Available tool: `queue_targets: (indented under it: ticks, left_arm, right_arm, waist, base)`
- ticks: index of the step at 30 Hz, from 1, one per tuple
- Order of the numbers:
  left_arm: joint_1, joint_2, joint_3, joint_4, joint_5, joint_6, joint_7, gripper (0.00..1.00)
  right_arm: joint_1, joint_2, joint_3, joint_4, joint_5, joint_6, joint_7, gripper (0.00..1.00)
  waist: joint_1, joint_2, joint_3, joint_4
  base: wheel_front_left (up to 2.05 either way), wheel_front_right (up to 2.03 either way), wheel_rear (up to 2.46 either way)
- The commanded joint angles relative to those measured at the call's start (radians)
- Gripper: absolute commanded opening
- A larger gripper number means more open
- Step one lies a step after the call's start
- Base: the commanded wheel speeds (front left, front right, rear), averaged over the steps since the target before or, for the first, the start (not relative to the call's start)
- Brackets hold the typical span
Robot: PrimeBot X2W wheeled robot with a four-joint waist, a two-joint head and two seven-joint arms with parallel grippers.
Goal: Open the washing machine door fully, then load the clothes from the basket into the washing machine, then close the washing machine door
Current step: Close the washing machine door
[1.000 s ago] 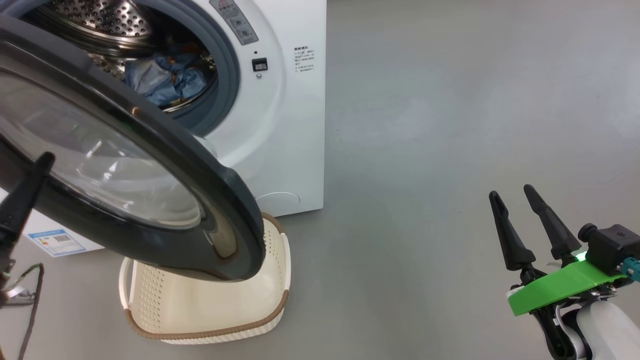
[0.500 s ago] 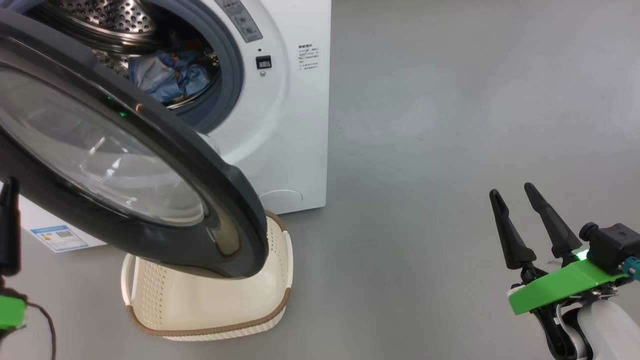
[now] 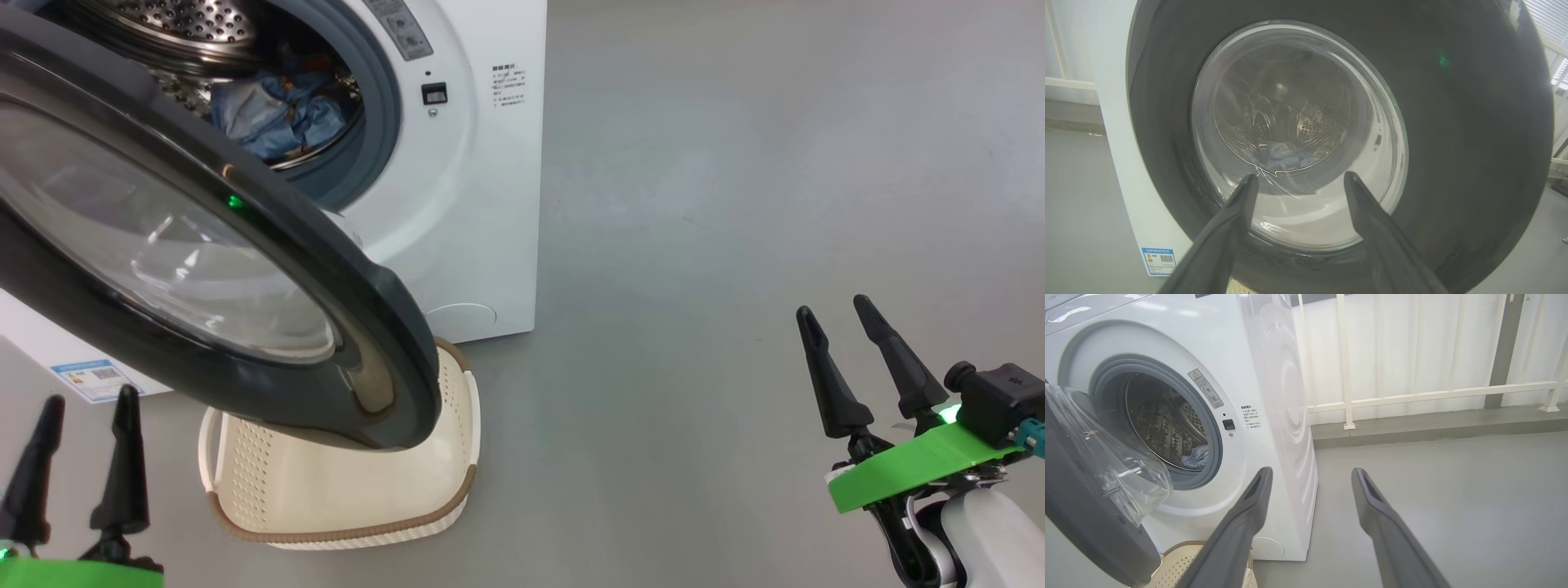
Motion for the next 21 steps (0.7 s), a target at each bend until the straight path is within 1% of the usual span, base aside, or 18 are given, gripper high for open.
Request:
queue_targets:
  ticks: [1, 3, 5, 9, 13, 21]
  left_arm:
    - [-0.02, 0.028, 0.03, -0.003, 0.02, -0.005, -0.028, 1.0]
    - [-0.02, 0.027, 0.018, 0.026, 0.043, -0.005, -0.058, 1.0]
    - [-0.021, 0.014, 0.013, 0.049, 0.05, -0.005, -0.083, 1.0]
    - [-0.017, 0.002, -0.003, 0.082, 0.079, -0.005, -0.115, 1.0]
    - [-0.014, -0.007, -0.003, 0.108, 0.099, -0.005, -0.131, 1.0]
    - [-0.021, -0.018, -0.012, 0.128, 0.095, -0.005, -0.139, 1.0]
  right_arm:
    - [-0.008, -0.021, 0.011, -0.027, -0.012, 0.007, -0.009, 1.0]
    - [-0.01, -0.023, 0.01, -0.028, -0.014, 0.007, -0.009, 1.0]
    - [-0.01, -0.024, 0.011, -0.028, -0.015, 0.007, -0.009, 1.0]
    - [-0.008, -0.023, 0.012, -0.028, -0.015, 0.007, -0.009, 1.0]
    - [-0.002, -0.023, 0.008, -0.025, -0.017, 0.007, -0.009, 1.0]
    - [0.001, -0.026, 0.004, -0.022, -0.021, 0.007, -0.009, 1.0]
  waist:
    - [0.0, 0.0, 0.0, 0.001]
    - [0.0, 0.0, -0.002, 0.001]
    - [0.0, 0.0, -0.006, 0.0]
    - [0.0, 0.0, -0.009, -0.003]
    - [0.0, 0.0, -0.011, -0.003]
    - [0.0, 0.0, -0.014, 0.004]
  base:
    - [0.0, 0.0, 0.0]
    - [0.0, 0.0, 0.0]
    - [0.0, 0.0, 0.0]
    - [0.0, 0.0, 0.0]
    - [0.0, 0.0, 0.0]
    - [0.0, 0.0, 0.0]
